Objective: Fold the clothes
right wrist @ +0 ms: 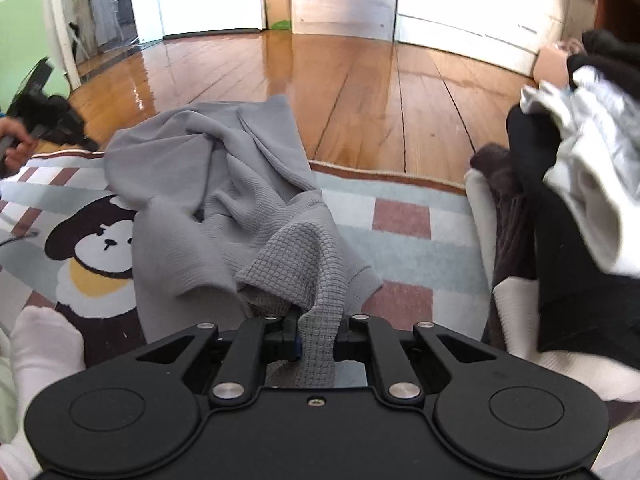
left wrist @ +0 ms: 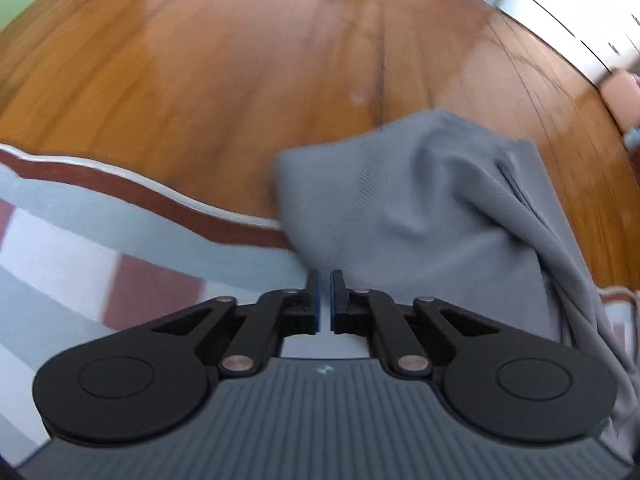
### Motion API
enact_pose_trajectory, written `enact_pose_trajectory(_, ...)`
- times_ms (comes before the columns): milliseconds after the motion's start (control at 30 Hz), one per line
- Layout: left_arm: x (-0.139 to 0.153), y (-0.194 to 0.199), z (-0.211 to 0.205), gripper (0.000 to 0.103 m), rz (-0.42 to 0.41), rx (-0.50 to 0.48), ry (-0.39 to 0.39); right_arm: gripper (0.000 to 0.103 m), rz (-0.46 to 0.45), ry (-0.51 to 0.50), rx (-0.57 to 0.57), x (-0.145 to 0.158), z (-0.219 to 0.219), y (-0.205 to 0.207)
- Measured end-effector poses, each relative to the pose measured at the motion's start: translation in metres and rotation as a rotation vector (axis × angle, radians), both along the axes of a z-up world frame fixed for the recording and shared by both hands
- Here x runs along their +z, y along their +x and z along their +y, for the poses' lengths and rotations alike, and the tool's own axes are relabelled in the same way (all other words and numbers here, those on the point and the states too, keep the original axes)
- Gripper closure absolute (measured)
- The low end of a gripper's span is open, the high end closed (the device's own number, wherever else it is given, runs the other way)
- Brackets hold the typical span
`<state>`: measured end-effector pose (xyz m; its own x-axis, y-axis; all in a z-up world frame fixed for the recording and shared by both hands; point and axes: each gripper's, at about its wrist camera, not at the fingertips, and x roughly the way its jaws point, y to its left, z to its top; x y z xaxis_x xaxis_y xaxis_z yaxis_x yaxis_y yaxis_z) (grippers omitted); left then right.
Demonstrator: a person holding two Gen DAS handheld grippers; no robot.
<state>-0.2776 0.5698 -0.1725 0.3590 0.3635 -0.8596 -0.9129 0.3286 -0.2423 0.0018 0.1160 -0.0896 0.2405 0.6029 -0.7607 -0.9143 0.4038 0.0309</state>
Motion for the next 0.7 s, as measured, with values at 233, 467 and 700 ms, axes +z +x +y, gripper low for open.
enact_pose_trajectory(233, 0.048, 0.059, -0.006, 0.062, -0.200, -0.209, 0.105, 0.090, 0.008, 0.008, 0.017, -0.001, 0.006, -0.003)
enact_pose_trajectory(467, -0.013, 0.201, 0.040, 0.061, -0.175, -0.298, -0.109, 0.090, 0.014, -0.027, 0.093, -0.008, 0.018, -0.011)
enact_pose_trajectory(700, -0.048, 0.261, 0.040, 0.039, -0.047, -0.297, -0.086, 0.090, -0.006, -0.090, 0.136, -0.010, 0.024, -0.007)
